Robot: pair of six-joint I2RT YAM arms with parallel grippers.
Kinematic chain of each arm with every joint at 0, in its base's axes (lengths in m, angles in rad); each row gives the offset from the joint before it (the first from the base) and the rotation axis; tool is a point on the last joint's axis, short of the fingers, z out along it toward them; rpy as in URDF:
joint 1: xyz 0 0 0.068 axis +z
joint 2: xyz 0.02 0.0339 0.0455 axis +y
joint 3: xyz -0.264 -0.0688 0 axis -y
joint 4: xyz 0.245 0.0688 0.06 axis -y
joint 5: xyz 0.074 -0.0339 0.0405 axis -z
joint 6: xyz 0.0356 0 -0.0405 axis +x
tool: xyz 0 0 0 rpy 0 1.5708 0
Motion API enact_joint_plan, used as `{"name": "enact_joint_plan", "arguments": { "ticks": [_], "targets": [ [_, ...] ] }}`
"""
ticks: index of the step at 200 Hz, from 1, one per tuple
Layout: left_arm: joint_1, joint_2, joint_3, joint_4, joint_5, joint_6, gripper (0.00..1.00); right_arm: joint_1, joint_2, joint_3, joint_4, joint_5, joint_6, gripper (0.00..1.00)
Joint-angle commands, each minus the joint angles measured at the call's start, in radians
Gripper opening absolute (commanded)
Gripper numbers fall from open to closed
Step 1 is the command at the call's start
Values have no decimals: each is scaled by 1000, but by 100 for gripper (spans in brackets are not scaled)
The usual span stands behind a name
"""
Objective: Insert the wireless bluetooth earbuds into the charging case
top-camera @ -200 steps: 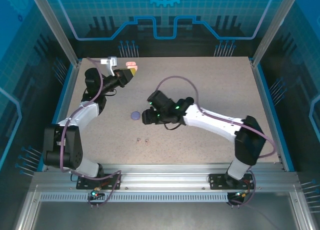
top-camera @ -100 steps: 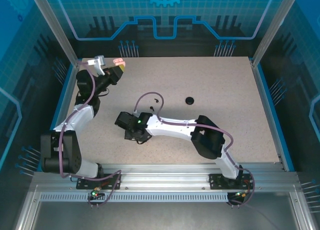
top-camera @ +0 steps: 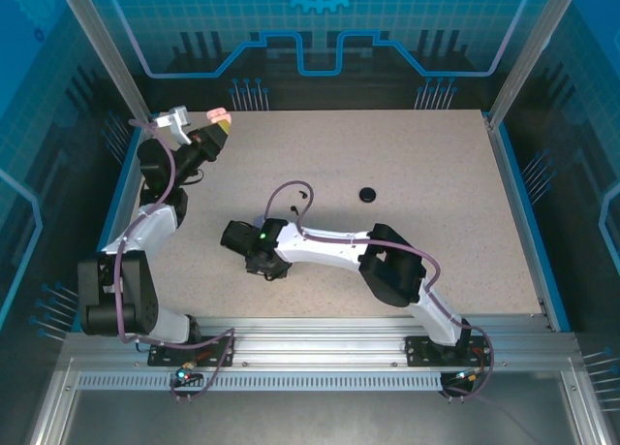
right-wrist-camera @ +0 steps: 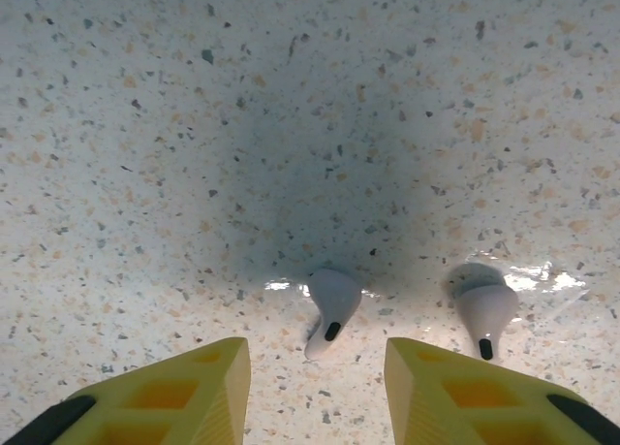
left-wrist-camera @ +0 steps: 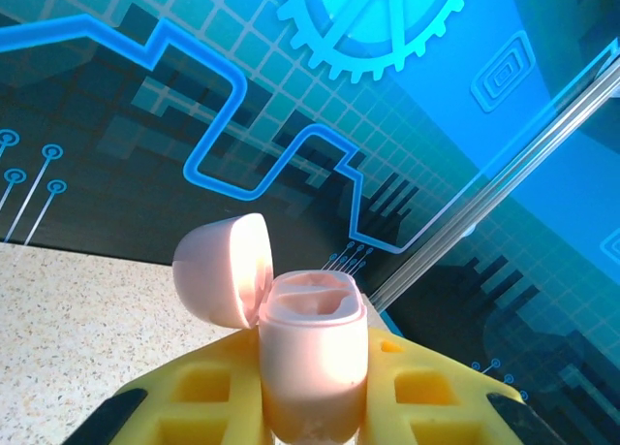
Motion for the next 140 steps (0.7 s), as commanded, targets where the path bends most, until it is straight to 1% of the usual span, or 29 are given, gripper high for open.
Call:
{"name": "enact_joint_plan", "arguments": {
  "ticks": [1,29,61,100,104,140],
  "targets": [
    [7,10,-9,61,26,-20,0,-7,44,35,-51,4,18,40],
    [13,10,-13,83,29,-34,0,-9,71,62,-78,-2,18,39],
    [26,14,-16,103,36,-54,0,-12,94,86,-111,20,16,37],
    [38,28,-21,148,47,-89,0,-23,97,98,-106,10,2,35],
    [38,27,-23,151,47,-90,0,-23,122,101,-108,10,1,35],
    [39,34,-29,172,47,-101,0,-26,154,133,-126,3,-3,35]
  ]
}}
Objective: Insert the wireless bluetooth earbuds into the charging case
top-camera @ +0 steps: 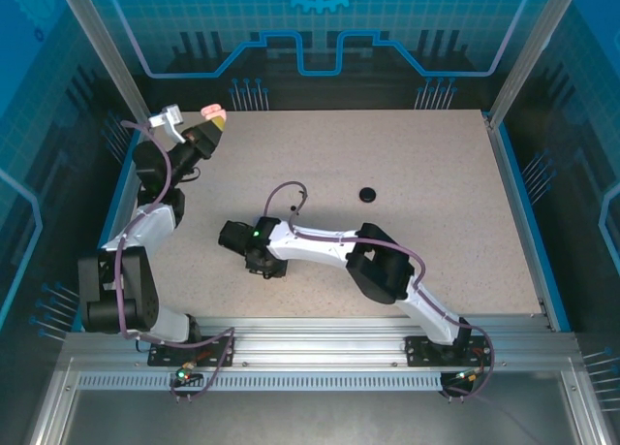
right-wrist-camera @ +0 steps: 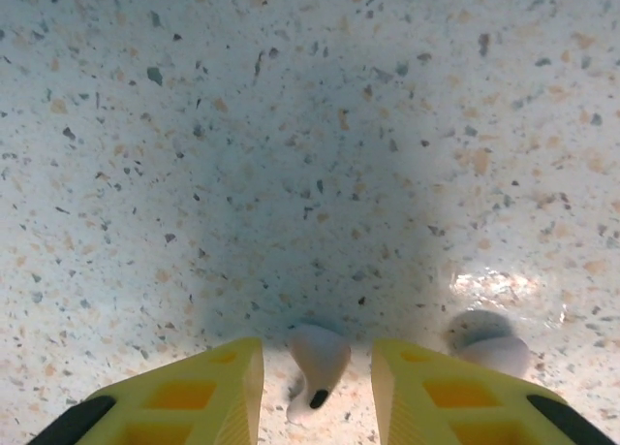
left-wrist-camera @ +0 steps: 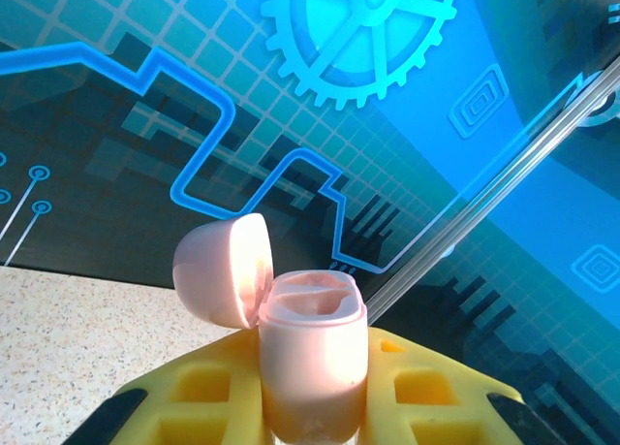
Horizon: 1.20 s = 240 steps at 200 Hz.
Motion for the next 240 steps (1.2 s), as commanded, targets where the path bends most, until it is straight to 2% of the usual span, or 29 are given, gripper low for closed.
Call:
{"name": "enact_joint_plan", "arguments": {
  "ticks": [1,141,185,203,240],
  "targets": [
    [8,15,-19,67,24,-20,0,-11,48,38,-54,3,-2,35],
    [9,26,-21,114,29,-47,0,2,121,141,-137,2,-56,28],
    [10,30,-25,125,35,-61,0,8,123,141,-125,2,-62,24],
    [10,31,-26,132,37,-67,0,8,115,136,-109,5,-71,19],
    [9,37,-19,156,58,-86,0,11,64,91,-53,38,-94,17]
  ]
}}
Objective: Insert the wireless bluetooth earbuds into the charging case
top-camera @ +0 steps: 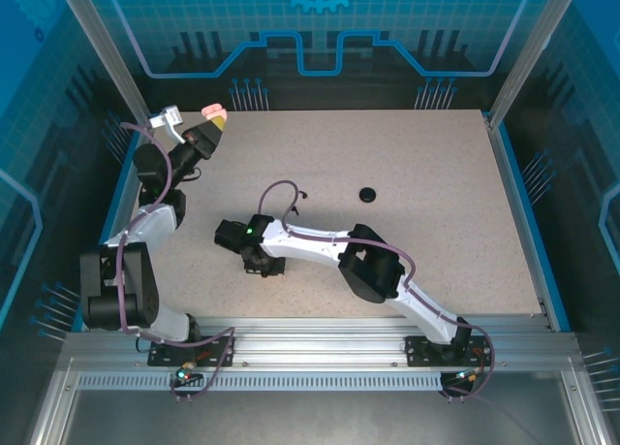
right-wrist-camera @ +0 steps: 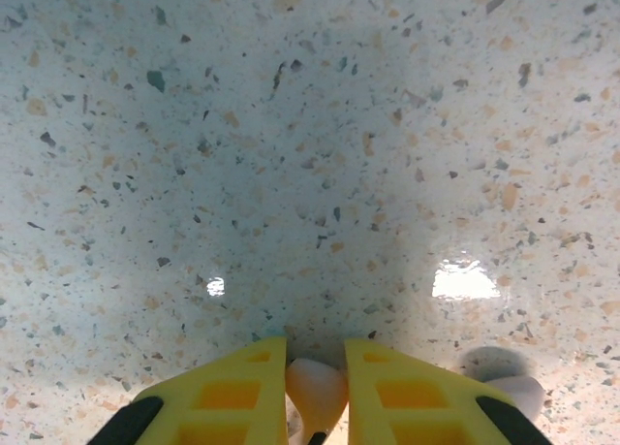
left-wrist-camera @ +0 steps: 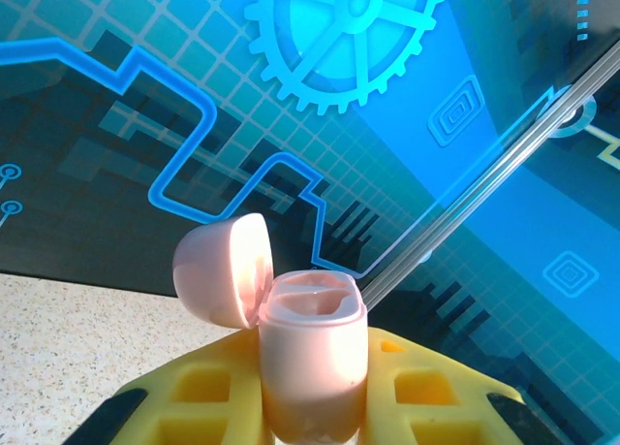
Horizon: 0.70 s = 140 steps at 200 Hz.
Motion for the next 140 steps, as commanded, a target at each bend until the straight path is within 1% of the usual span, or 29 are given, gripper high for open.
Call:
{"name": "enact_joint_plan", "arguments": {
  "ticks": [1,23,40,84,118,140],
  "targets": [
    [9,10,-7,64,39,-24,0,12,-21,-40,55,38,-19,17],
    [9,11,0,80,63,-32,0,14,-80,-99,112,88,-49,17],
    [7,8,-1,101,72,-41,0,11,-162,-144,151,123,-72,17],
    [-8,4,3,155,94,-58,0,0,-287,-197,172,231,-153,17],
    [-30,-24,-8,156,116,-40,0,-28,-399,-267,200,297,-230,17],
    [-52,-46,-22,147,128,-15,0,-62,-494,-325,244,318,-296,17]
  ]
}}
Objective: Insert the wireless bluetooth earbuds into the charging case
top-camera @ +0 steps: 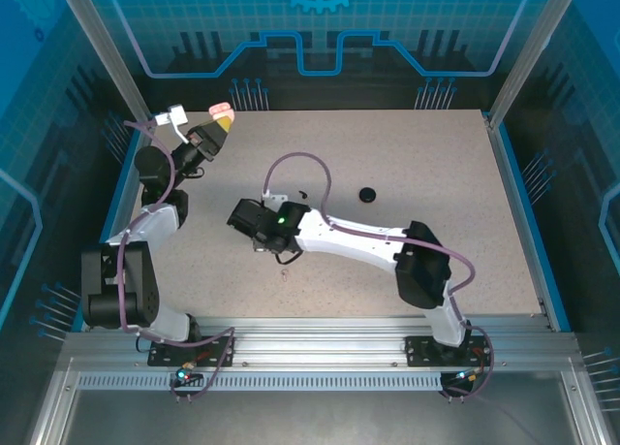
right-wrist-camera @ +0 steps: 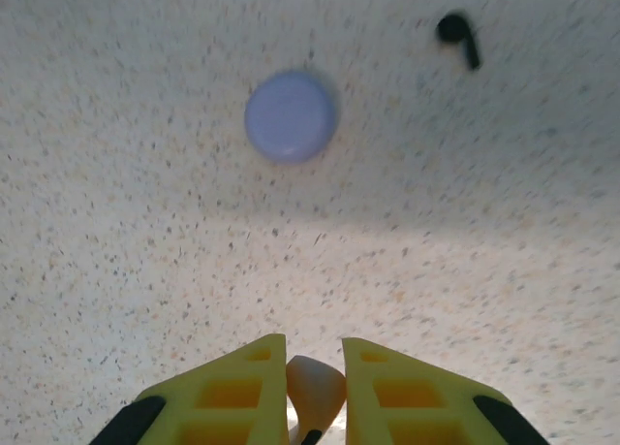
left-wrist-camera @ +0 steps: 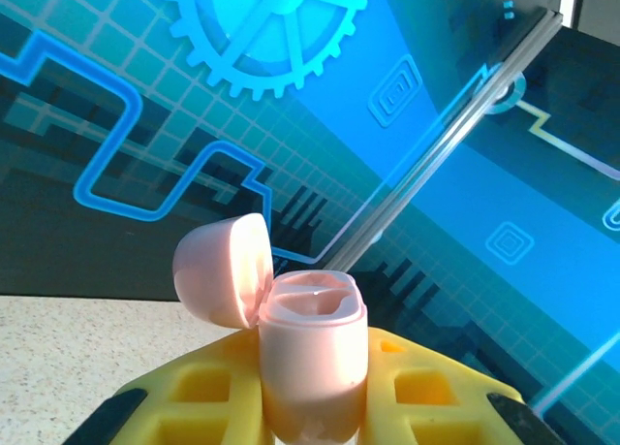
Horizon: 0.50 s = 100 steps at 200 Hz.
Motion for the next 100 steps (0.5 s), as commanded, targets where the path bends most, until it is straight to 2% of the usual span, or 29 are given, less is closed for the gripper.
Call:
{"name": "enact_joint_plan", "arguments": {
  "ticks": [1,49,100],
  "targets": [
    [-27,-51,-21,47,43,33,0,-45,-100,-57,44,79,-95,17],
    [-94,-113,-67,22,59,153,0,-144,-329,-158,158,100,-301,17],
    [-210,-184,-112,-32,41,371,0,-273,-490,-172,336,-44,-532,17]
  ]
}}
